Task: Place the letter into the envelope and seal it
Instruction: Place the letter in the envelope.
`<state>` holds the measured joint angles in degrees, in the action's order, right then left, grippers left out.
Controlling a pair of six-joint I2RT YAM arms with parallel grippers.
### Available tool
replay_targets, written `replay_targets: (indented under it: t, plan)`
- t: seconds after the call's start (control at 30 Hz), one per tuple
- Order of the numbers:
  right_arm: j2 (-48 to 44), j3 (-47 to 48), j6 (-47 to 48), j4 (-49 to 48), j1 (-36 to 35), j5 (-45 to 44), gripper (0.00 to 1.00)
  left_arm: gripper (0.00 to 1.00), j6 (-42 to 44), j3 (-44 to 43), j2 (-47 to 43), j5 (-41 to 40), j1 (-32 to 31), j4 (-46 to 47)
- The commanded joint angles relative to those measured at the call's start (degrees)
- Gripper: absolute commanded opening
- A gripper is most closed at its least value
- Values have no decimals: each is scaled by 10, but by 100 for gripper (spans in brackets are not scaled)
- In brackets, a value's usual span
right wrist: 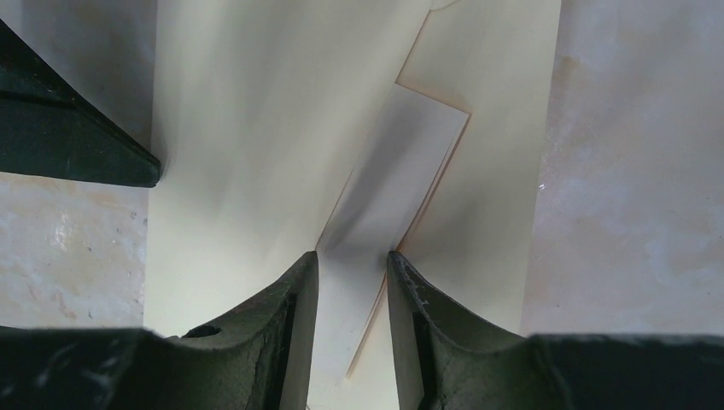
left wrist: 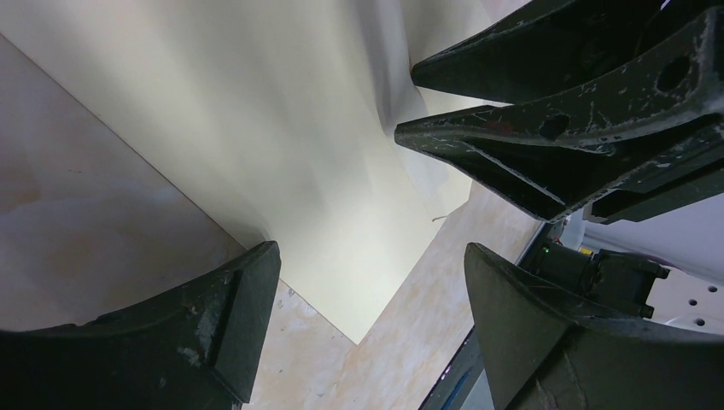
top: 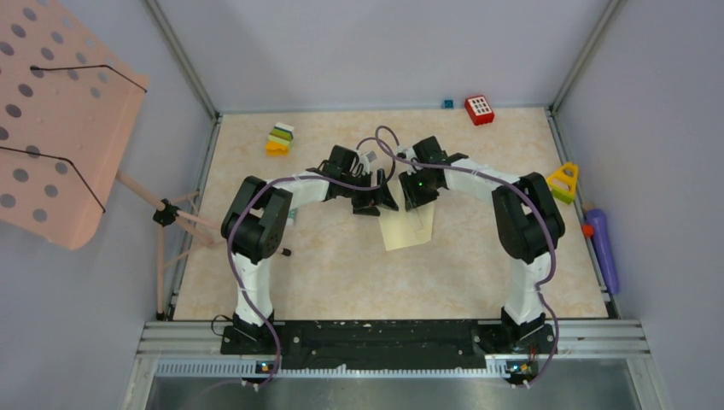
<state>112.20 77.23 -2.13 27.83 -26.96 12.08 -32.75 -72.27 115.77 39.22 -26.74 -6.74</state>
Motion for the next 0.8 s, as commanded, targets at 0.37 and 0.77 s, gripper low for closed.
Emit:
replay_targets:
  t: [0.37, 0.77]
  plan:
    - [-43, 7, 3, -22, -17, -44, 38, 86, 31, 1, 0, -41, 16, -26]
    - [6, 18, -34, -49, -16, -48, 39, 88, 38, -3, -23, -32, 34, -30]
